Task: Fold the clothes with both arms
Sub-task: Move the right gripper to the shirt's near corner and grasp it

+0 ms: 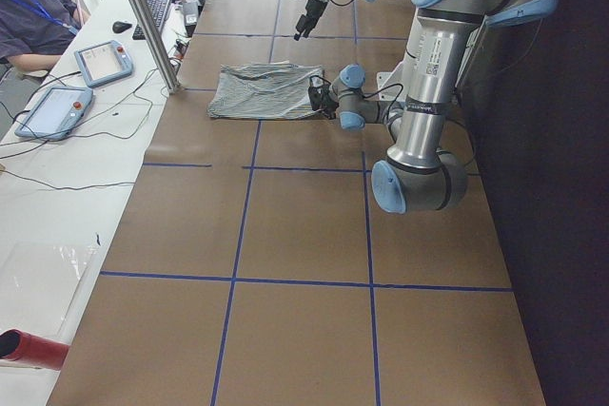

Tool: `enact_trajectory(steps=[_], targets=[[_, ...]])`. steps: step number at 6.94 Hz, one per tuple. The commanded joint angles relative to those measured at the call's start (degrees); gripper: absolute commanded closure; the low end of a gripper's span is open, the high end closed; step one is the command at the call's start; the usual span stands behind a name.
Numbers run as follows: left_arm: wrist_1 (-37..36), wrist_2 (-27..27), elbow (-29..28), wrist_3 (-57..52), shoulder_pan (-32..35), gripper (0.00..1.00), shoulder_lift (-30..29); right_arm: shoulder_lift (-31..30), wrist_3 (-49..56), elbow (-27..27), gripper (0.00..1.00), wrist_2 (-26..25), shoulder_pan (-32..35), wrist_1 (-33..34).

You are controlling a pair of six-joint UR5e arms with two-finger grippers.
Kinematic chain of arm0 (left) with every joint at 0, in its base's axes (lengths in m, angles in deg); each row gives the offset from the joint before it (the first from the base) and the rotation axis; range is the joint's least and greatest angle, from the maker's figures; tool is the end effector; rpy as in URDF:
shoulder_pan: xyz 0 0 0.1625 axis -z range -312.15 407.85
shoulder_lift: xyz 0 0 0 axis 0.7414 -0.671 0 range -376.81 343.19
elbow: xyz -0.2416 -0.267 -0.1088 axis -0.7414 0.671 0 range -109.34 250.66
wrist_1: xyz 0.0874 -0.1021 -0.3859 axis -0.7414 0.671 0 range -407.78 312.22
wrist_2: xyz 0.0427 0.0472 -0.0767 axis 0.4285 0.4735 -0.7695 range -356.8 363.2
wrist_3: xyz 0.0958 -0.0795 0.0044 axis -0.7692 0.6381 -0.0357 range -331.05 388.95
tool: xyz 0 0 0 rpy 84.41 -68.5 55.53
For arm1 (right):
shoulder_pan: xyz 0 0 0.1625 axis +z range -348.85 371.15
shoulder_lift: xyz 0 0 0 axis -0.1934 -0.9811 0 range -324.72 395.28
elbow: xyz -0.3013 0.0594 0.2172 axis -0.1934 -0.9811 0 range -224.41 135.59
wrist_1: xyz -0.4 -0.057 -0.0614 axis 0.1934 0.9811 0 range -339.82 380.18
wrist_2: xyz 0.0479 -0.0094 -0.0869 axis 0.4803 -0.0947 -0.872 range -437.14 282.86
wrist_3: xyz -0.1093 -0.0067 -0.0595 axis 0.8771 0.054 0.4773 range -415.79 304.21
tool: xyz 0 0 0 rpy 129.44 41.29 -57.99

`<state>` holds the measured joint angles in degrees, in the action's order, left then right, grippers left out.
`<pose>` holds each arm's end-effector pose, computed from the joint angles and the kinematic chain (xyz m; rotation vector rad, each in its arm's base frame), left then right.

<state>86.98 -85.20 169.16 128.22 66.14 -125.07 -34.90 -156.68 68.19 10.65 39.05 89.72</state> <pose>0.5386 -0.3221 0.2907 0.1234 1.2541 -0.4337 -0.4383 -0.3882 0.2237 0.2004 -1.1006 0.6277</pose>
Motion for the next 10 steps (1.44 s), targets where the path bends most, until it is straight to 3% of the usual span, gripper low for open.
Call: enact_trajectory(steps=[1,3,4,7,10], targets=[[-0.1,0.2,0.2,0.0,0.0,1.0,0.0,0.7,-5.3,-0.9,0.19,0.0,-1.2,1.0],[0.0,0.2,0.2,0.0,0.0,1.0,0.0,2.8,-9.0,-0.9,0.18,0.0,-3.5,9.9],[0.0,0.3,0.2,0.0,0.0,1.0,0.0,3.2,-10.5,-1.2,0.23,0.2,-4.6,12.0],[0.0,0.5,0.3,0.0,0.0,1.0,0.0,11.3,-15.0,-12.0,0.23,0.2,-6.5,12.3],[0.0,0.6,0.3,0.0,0.0,1.0,-0.1,11.5,-17.4,-13.8,0.23,0.5,-7.1,15.1]])
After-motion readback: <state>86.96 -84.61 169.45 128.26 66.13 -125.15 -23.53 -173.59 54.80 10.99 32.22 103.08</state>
